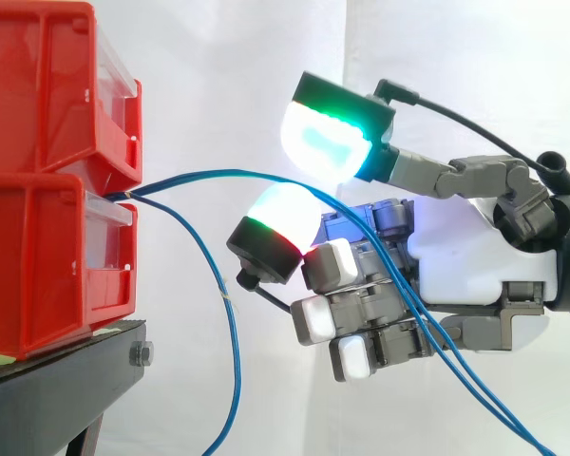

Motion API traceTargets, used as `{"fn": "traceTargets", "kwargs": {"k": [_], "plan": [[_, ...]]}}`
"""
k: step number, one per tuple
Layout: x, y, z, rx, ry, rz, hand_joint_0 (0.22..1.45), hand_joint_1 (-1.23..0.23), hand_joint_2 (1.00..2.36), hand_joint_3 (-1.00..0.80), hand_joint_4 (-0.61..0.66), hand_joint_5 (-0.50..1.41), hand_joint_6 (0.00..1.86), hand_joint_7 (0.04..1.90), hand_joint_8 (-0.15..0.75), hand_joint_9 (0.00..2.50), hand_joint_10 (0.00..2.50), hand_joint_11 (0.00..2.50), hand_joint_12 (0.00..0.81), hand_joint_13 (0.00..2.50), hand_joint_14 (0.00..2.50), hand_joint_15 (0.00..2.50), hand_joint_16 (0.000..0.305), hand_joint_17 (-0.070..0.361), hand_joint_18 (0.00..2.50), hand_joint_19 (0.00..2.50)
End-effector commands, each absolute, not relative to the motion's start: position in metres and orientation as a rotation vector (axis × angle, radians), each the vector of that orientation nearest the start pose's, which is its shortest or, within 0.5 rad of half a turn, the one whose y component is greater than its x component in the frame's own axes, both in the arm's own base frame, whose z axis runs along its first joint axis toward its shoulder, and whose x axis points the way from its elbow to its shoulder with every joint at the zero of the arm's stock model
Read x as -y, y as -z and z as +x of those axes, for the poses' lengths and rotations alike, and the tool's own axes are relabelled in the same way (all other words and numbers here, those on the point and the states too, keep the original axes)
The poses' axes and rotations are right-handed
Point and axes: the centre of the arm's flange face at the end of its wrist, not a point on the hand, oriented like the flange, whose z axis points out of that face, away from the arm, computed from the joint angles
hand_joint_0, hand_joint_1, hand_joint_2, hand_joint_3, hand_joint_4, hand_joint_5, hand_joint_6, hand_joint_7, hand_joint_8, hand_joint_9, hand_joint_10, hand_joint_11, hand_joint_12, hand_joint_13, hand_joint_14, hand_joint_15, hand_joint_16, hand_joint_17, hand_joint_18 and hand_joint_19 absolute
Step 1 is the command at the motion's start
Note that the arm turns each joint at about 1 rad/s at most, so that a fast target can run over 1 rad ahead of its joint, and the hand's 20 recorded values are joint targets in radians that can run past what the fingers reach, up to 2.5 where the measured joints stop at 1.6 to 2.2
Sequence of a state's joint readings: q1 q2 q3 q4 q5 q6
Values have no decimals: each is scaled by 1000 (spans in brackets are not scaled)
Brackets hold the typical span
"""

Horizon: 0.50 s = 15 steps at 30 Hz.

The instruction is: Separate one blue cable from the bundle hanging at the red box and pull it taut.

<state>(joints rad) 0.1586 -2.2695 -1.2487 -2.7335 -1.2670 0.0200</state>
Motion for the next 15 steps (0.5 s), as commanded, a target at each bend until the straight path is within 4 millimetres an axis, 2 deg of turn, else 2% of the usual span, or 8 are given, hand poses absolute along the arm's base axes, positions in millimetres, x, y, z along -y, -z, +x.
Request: {"fn": "traceTargets", "kwargs": {"k": [1, 4, 8, 15], "plan": [[45, -248, 753, -1065, -1136, 1270, 602, -682, 1019, -227, 95, -163, 819, 1216, 303, 975, 22, 804, 318, 869, 23, 657, 40, 90, 863, 711], [44, -248, 753, -1066, -1137, 1270, 614, -770, 1022, -141, 85, -182, 848, 1233, 305, 944, 22, 817, 323, 855, 23, 661, 40, 91, 855, 711], [44, -248, 753, -1066, -1137, 1270, 652, -850, 1023, -152, 61, -194, 865, 1220, 298, 903, 19, 808, 320, 822, 22, 649, 41, 91, 846, 700], [44, -248, 753, -1066, -1137, 1270, 749, -929, 1012, -362, 91, -197, 859, 1188, 285, 859, 21, 785, 322, 766, 22, 603, 41, 92, 834, 657]]}}
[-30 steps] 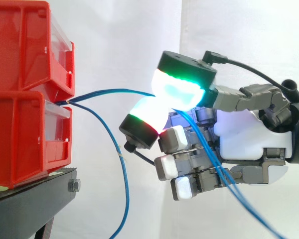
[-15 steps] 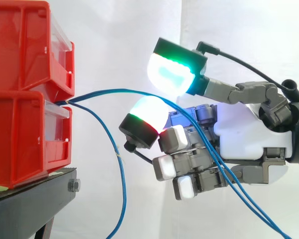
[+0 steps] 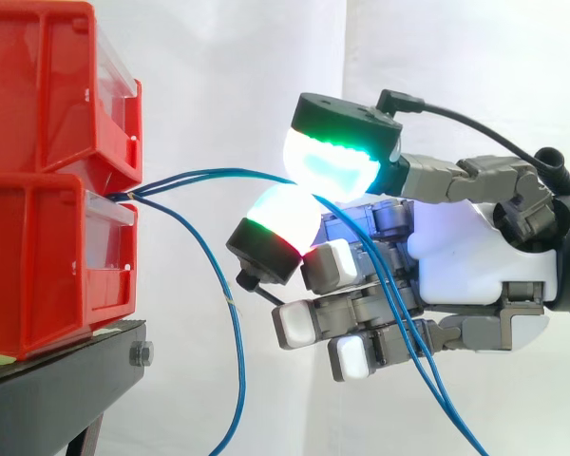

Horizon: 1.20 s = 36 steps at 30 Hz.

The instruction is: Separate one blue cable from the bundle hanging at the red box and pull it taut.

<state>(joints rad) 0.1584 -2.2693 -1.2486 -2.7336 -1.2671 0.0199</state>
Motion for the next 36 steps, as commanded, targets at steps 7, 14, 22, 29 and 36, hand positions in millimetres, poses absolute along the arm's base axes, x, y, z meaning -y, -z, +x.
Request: {"fn": "traceTargets", "kwargs": {"k": [7, 14, 22, 29, 36], "plan": [[45, -246, 753, -1068, -1133, 1269, 559, -685, 1000, -500, 167, -180, 850, 1183, 297, 927, 22, 796, 324, 794, 20, 603, 41, 92, 843, 685], [44, -248, 753, -1068, -1135, 1268, 619, -420, 1000, -500, 121, -170, 818, 1154, 298, 981, 19, 777, 305, 802, 21, 609, 41, 91, 828, 733], [45, -248, 753, -1066, -1134, 1268, 623, -729, 1021, -158, 125, -188, 800, 1159, 300, 923, 22, 797, 315, 777, 21, 620, 42, 95, 811, 745], [44, -248, 753, -1068, -1135, 1268, 702, -847, 1021, -205, 90, -208, 857, 1128, 293, 877, 19, 803, 322, 745, 21, 603, 43, 97, 801, 706], [44, -248, 753, -1068, -1135, 1268, 769, -891, 1012, -359, 79, -212, 868, 1077, 277, 860, 19, 808, 327, 743, 19, 584, 42, 95, 802, 692]]}}
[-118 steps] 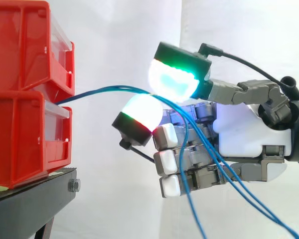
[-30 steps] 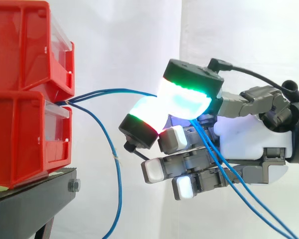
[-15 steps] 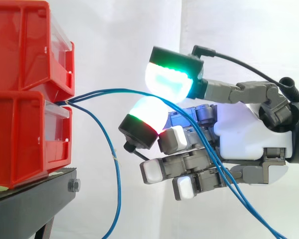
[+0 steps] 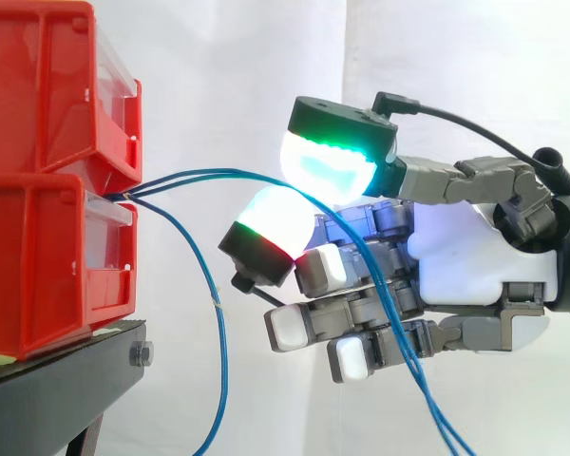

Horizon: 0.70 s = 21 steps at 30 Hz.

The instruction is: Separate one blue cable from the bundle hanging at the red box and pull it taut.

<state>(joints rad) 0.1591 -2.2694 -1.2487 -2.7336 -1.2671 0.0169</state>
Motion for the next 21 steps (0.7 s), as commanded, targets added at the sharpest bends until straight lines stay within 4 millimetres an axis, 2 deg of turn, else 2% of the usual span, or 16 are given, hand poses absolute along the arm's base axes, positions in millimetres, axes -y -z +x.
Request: {"fn": "traceTargets", "kwargs": {"k": [1, 5, 9, 14, 21], "plan": [[44, -246, 753, -1069, -1134, 1268, 778, -901, 1011, -371, 79, -211, 868, 1077, 278, 862, 21, 815, 327, 742, 19, 586, 42, 94, 803, 687], [44, -248, 753, -1068, -1135, 1268, 843, -895, 1002, -470, 80, -204, 880, 1123, 273, 885, 22, 821, 328, 768, 21, 581, 41, 93, 809, 703], [44, -248, 753, -1068, -1135, 1268, 845, -893, 1000, -500, 125, -199, 880, 1117, 273, 895, 21, 823, 326, 781, 21, 598, 41, 91, 814, 702], [44, -248, 753, -1071, -1131, 1263, 711, -896, 1000, -500, 141, -196, 875, 1131, 277, 919, 21, 842, 329, 804, 22, 590, 41, 92, 871, 672], [44, -246, 753, -1072, -1130, 1264, 576, -736, 1000, -500, 161, -177, 863, 1159, 302, 995, 22, 842, 327, 825, 22, 609, 41, 93, 882, 712]]}}
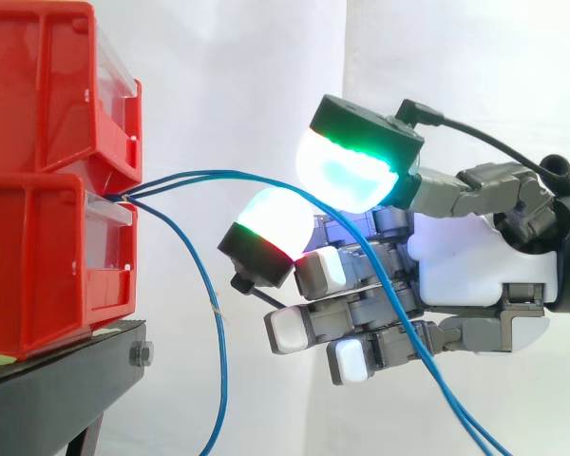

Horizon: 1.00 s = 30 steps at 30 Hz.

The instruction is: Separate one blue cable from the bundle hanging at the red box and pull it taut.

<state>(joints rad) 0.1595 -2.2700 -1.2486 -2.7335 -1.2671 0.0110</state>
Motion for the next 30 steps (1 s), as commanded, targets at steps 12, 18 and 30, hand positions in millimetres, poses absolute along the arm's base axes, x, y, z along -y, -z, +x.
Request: {"fn": "traceTargets", "kwargs": {"k": [12, 18, 30], "plan": [[44, -247, 753, -1072, -1130, 1264, 621, -560, 1000, -500, 131, -159, 848, 1220, 305, 1037, 24, 822, 297, 814, 21, 603, 40, 90, 883, 736], [44, -246, 753, -1073, -1129, 1265, 642, -699, 1010, -391, 122, -166, 859, 1227, 309, 1003, 22, 832, 298, 784, 20, 614, 41, 92, 855, 745], [45, -247, 753, -1071, -1128, 1265, 797, -883, 1000, -500, 16, -199, 885, 1270, 274, 896, 23, 817, 310, 746, 21, 576, 42, 94, 845, 679]]}}
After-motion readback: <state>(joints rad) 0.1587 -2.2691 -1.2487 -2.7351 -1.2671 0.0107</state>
